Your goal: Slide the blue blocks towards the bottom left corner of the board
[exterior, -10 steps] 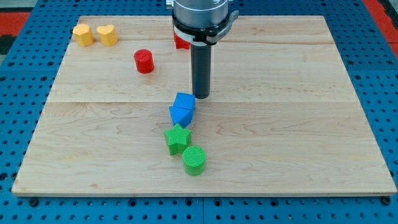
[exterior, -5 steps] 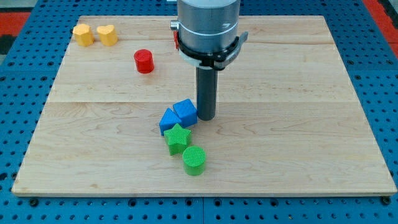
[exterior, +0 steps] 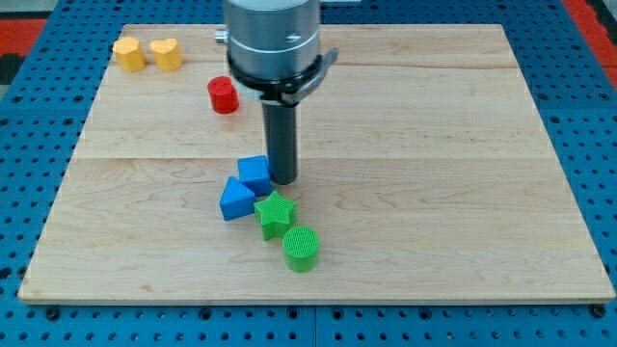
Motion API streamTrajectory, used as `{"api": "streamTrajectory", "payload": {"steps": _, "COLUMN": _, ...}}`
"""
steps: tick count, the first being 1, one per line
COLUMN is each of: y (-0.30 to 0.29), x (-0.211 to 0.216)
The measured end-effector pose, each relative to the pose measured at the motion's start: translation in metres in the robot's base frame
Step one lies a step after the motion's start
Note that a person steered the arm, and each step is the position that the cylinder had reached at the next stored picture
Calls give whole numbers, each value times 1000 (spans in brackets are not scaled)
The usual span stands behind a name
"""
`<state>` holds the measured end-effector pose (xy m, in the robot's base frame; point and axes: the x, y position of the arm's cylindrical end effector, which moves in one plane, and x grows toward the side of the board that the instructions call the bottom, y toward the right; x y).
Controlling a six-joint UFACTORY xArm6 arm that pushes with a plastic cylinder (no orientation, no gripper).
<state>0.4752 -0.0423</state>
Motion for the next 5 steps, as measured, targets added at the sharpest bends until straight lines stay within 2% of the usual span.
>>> {"api": "streamTrajectory", "payload": {"steps": 3, "y": -64, "x": 59}}
{"api": "streamTrajectory", "payload": {"steps": 4, "y": -114, "x": 75}}
{"api": "streamTrajectory", "payload": {"steps": 5, "y": -69, "x": 93}}
